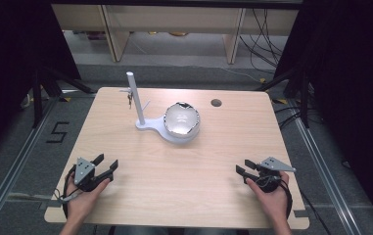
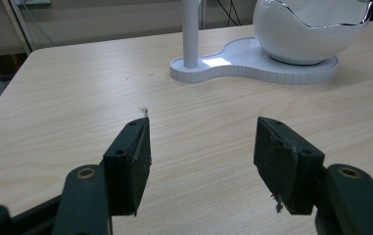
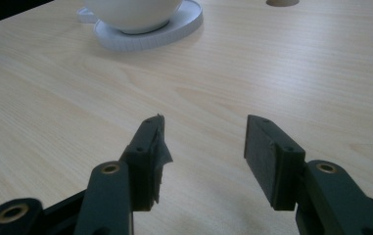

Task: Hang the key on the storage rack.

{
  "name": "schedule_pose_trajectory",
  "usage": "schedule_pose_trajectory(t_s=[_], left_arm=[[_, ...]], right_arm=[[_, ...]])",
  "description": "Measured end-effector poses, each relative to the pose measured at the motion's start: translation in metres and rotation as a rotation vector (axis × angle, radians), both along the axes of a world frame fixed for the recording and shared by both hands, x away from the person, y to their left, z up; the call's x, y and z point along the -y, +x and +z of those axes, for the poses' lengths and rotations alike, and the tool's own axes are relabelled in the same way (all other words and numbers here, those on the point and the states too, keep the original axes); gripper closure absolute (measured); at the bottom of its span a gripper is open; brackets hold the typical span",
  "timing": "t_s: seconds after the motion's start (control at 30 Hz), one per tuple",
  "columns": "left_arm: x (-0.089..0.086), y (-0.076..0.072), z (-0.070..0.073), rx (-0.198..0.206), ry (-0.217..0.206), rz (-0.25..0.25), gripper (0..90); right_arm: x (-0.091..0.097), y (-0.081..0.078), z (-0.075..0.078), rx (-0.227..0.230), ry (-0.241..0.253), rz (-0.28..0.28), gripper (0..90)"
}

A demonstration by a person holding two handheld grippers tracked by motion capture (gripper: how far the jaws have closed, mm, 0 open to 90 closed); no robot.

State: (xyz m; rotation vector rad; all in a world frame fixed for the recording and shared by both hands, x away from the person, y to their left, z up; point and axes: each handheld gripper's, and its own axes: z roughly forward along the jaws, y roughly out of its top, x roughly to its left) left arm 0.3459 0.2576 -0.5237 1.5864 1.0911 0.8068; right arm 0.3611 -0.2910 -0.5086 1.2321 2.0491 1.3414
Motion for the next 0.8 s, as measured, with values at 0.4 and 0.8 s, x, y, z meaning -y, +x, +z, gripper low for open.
schedule_pose_trajectory(t_s=[0.4, 0.8], left_arm=[[-0.0009, -0.0013, -0.0006, 0.019, -0.018, 0.010, 38.7], [-0.0014, 0.0000, 0.0002, -0.006, -0.025, 0.018, 40.9]], right_arm=[[0.0054, -0.0023, -0.0052, 0.054, 0.030, -0.056, 47.9], [0.0042, -0.0040, -0.0044, 0.028, 0.060, -0.033, 46.1]])
